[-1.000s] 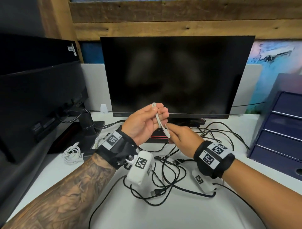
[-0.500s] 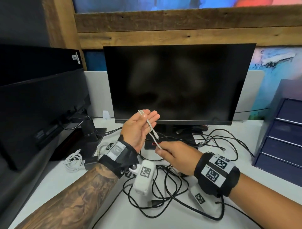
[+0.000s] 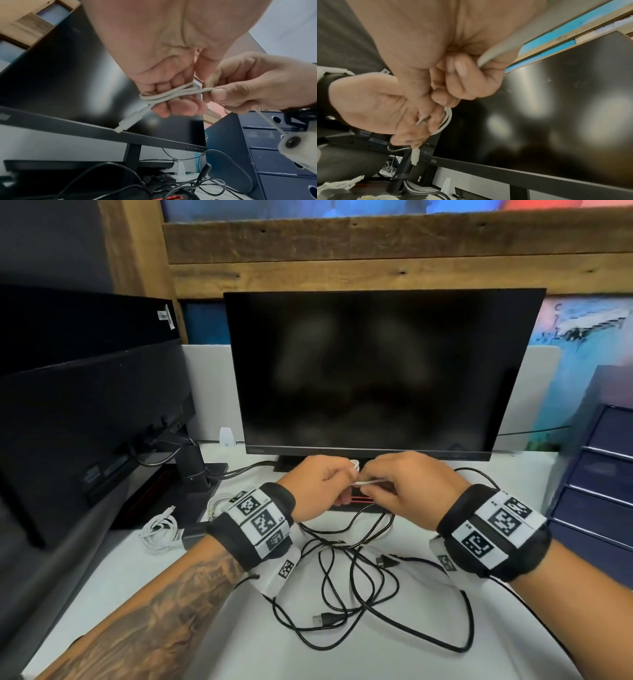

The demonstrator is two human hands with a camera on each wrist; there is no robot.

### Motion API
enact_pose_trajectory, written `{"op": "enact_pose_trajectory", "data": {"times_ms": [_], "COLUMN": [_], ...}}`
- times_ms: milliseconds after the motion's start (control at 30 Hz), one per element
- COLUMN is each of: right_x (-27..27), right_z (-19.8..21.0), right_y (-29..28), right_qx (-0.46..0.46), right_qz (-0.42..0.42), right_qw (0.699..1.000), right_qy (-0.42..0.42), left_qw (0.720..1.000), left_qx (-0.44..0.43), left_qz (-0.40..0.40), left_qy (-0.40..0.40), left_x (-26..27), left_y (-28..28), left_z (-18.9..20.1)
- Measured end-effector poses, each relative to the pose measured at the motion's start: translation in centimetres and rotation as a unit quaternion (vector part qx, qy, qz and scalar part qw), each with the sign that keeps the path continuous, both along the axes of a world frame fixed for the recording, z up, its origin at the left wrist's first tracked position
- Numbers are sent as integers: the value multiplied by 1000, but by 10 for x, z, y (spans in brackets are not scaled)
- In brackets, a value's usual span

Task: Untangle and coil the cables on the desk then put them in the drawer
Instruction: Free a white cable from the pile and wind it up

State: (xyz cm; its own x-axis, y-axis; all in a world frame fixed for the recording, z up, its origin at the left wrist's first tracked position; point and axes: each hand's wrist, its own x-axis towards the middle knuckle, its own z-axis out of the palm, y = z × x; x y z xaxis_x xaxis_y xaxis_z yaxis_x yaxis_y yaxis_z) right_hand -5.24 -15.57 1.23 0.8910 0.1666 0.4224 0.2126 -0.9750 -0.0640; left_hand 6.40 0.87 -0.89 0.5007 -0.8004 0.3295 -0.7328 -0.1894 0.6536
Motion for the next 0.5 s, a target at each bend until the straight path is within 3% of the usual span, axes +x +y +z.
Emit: {"op": "enact_pose_trajectory", "data": {"times_ms": [233,333,500], "right_x": [3,5,4], "right_z": [2,-3,-13], "right_y": [-3,-6,-16], "right_qx": [48,148,257], "right_qz": [-4,-14,-34], "right_qw": [999,988,962], "right_qy": [6,41,83], "left_qw": [993,983,969], "left_qx": [68,65,16], "left_qz": [26,85,204], "left_qy": [-96,-147,-136], "left_x": [-6,0,26], "left_y": [2,6,18], "left_z": [8,10,12]}}
